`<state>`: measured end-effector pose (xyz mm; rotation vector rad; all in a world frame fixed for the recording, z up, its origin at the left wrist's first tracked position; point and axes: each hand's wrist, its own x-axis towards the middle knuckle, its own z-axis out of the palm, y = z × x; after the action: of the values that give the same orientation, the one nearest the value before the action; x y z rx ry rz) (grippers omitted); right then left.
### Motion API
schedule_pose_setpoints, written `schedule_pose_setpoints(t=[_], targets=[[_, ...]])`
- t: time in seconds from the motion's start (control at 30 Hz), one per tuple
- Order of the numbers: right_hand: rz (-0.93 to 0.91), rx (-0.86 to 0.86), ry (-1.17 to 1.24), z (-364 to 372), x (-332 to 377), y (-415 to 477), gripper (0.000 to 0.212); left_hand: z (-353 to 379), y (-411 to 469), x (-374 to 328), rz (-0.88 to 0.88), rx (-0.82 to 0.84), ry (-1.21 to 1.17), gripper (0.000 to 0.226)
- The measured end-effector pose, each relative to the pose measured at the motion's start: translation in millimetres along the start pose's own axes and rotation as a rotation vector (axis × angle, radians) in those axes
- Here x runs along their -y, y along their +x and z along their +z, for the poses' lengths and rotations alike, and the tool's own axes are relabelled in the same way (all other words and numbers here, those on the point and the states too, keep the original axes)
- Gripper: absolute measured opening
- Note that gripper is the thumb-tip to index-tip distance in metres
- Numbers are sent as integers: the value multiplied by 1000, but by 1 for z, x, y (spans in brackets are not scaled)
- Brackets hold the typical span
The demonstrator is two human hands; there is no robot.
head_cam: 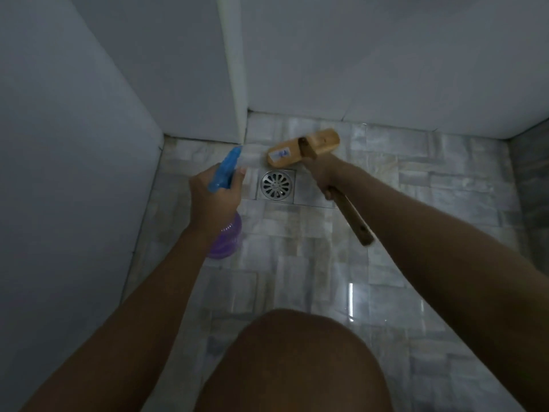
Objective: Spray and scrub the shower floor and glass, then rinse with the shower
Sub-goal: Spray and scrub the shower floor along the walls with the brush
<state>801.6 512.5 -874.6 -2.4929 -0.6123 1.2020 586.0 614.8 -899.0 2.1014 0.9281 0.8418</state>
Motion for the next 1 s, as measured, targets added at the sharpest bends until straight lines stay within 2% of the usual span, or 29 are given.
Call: schedule_pose_setpoints(t=[0.1, 0.2, 0.33, 0.47, 0.57, 0.63, 0.7, 0.83, 0.93, 1.0], targets=[[-11, 83, 36, 29, -37, -49, 35, -28, -18, 10, -168, 43, 22, 40], [90, 210, 16, 60, -70, -80, 41, -64, -50, 24, -366, 56, 2, 33], [93, 240, -60, 80, -57, -81, 42, -97, -86, 33, -524, 12, -13, 34], [-140, 238, -88, 98, 12, -62, 33, -113, -103, 40, -480, -123, -20, 31], [-124, 237, -83, 112, 55, -38, 42, -124, -105, 53, -404, -200, -3, 38], [-127, 251, -110, 113, 57, -40, 42, -134, -108, 64, -366, -223, 76, 38], [-162, 287, -146, 107, 34, -58, 32, -143, -111, 73, -343, -268, 134, 37], [-83, 358, -343, 110, -19, -79, 46, -144, -111, 77, -285, -299, 234, 29], [-105, 347, -381, 120, 7, -62, 38, -142, -108, 78, -269, -301, 282, 36], [-230, 326, -446, 128, 50, -49, 24, -142, -110, 80, -263, -317, 277, 39]])
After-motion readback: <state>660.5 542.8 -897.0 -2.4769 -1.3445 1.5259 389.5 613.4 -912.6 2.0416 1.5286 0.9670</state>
